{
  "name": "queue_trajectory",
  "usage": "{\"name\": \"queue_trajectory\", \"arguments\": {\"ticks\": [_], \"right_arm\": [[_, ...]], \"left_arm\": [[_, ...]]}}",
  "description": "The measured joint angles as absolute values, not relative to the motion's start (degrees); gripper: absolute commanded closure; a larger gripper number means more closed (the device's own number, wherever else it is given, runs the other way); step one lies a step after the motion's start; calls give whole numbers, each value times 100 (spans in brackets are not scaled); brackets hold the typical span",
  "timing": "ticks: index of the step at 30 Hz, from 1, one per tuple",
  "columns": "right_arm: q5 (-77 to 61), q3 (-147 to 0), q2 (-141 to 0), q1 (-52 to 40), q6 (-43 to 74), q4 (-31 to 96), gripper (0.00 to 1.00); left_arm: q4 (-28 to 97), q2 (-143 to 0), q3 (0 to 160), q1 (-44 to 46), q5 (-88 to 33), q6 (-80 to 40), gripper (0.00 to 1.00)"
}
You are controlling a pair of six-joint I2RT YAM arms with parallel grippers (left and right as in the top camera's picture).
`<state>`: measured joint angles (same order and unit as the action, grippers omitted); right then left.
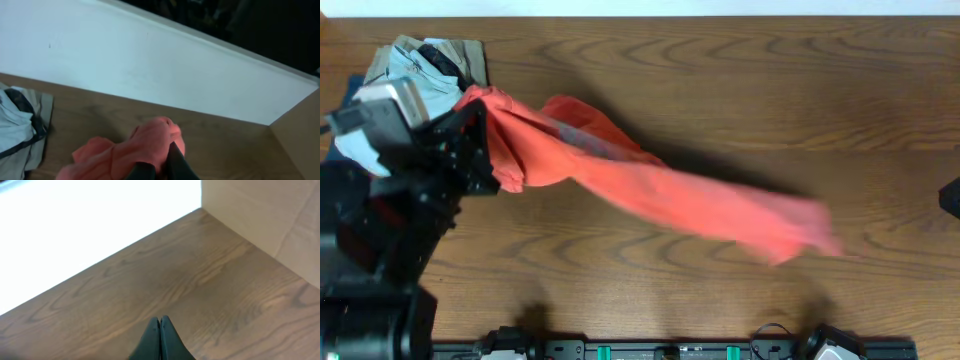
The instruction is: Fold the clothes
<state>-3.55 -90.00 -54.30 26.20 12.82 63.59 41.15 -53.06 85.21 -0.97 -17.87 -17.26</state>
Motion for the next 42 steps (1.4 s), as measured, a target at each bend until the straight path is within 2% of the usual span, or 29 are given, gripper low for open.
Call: {"name": "queue_trajectory", "arguments": {"ticks": [5,8,14,20,22,29,38,42], "right_arm": [[-814,-9002,-5966,2620,1031,6698,99],[-1267,-8991,-6506,2620,735,7225,95],[-2023,-8578,-7308,2331,82,7741,81],[-2307,-7542,-7741,1402,-263,7185,55],[-2377,-7133,-7839,1007,-283,6886,52],[-2580,-5743,-8029,-395,139,5706,48],[-2814,-4353,-8060,-2106,1533,4209,51],[-2891,-4156,-8062,-2602,2045,3957,52]], "left_arm": [[4213,-6121,8523,-97,-1811,-1726,94],[4469,-6678,8519,-97,-1811,-1675,94],[4860,-7319,8517,-97,-1809,-1601,94],[5113,-7588,8517,-97,-1809,-1562,94],[5162,-7642,8517,-97,-1809,-1555,94],[5231,-7666,8517,-97,-1809,-1531,94],[5293,-7669,8517,-97,-1809,-1516,94],[5295,-7669,8517,-97,-1809,-1516,94]]}}
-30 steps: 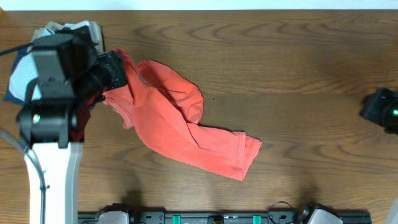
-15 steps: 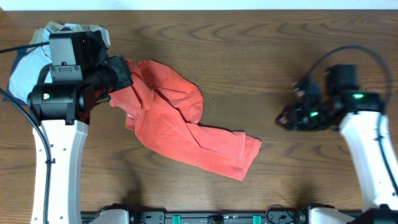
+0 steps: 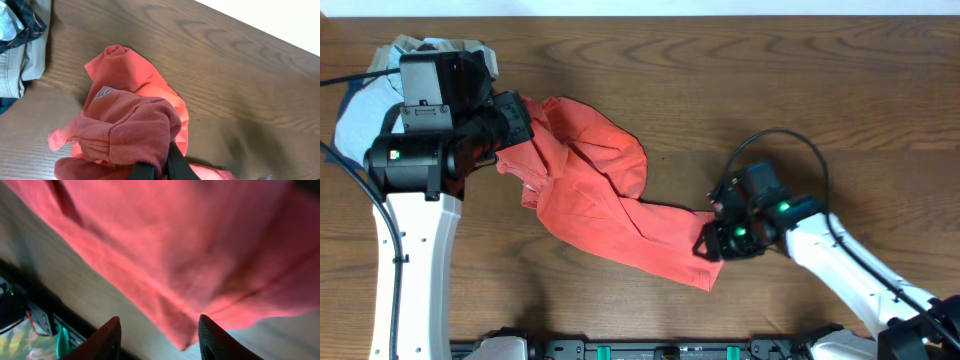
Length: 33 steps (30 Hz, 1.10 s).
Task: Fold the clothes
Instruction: 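Grasp the hanging shirt hem with the right gripper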
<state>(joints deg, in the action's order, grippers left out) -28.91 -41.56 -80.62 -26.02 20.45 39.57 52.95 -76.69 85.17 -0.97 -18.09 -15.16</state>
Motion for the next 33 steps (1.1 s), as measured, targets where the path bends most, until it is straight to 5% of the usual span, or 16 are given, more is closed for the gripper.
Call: {"name": "queue_trajectory", "arguments": {"ticks": [15,33], "right_arm": [[-2440,-4064,-8237,-2950,3385,3927,51],[-2309,-4032,-8766,-2950,3693,3070,53]], "left_arm": [[5295,-7669,8517,-97,-1811,-1516,94],[5325,-7669,8517,-97,-1811,-1516,94]]}}
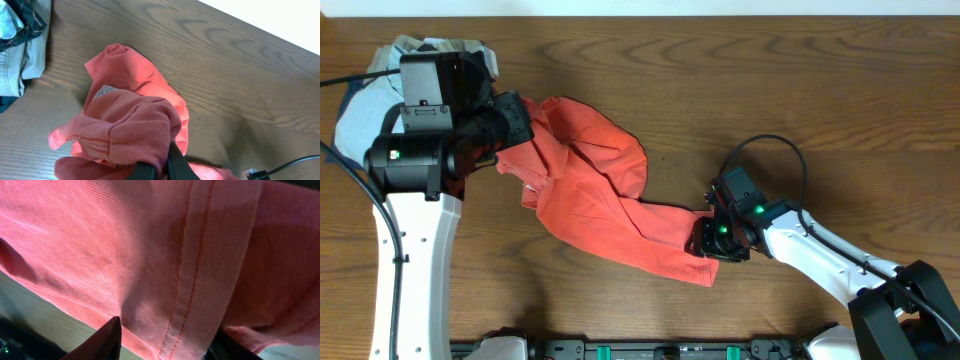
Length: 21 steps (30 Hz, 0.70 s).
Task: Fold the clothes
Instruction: 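Grasp the hanging shirt hem with the right gripper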
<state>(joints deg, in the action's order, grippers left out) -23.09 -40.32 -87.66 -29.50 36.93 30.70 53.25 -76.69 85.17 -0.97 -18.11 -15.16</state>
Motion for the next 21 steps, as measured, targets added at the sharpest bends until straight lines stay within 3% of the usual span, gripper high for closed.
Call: {"name": "queue_trajectory", "arguments": {"ticks": [4,21], "right_arm": [[-2316,-4032,-8766,-2950,3710,3227,57],[-2630,-4062,-8766,-2950,3708,3540,50]], "left_arm": [[5336,-7669,8517,-97,-1811,-1516,94],[5343,-7669,8517,-97,-1811,-1516,94]]}}
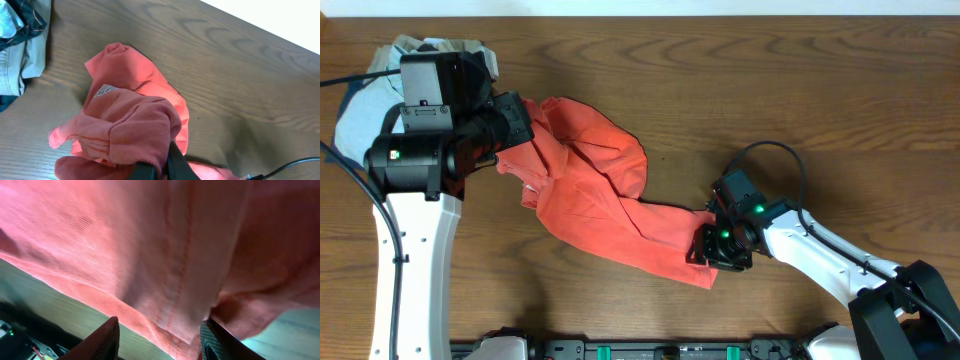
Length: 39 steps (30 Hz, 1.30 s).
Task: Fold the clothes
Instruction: 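Grasp the hanging shirt hem with the right gripper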
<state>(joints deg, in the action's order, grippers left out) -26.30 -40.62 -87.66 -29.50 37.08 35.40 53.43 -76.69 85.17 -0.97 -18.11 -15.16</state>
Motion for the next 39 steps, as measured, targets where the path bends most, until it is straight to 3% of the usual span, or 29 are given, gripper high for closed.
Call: {"name": "queue_trajectory", "arguments": {"ticks": [12,21,39], "right_arm": [[-2506,-4082,-8766,-2950,3710,3234,50],[-2482,-4088,-8766,-2947,3699,2950,60],[-3216,-4088,-8755,-2405,3616,3039,60]], "left_arm": [[5345,-7669,8517,-97,-1811,-1516,94],[5349,-7669,8517,-97,-1811,-1516,94],[5356,-7669,8517,-97,-1811,-1516,94]]}}
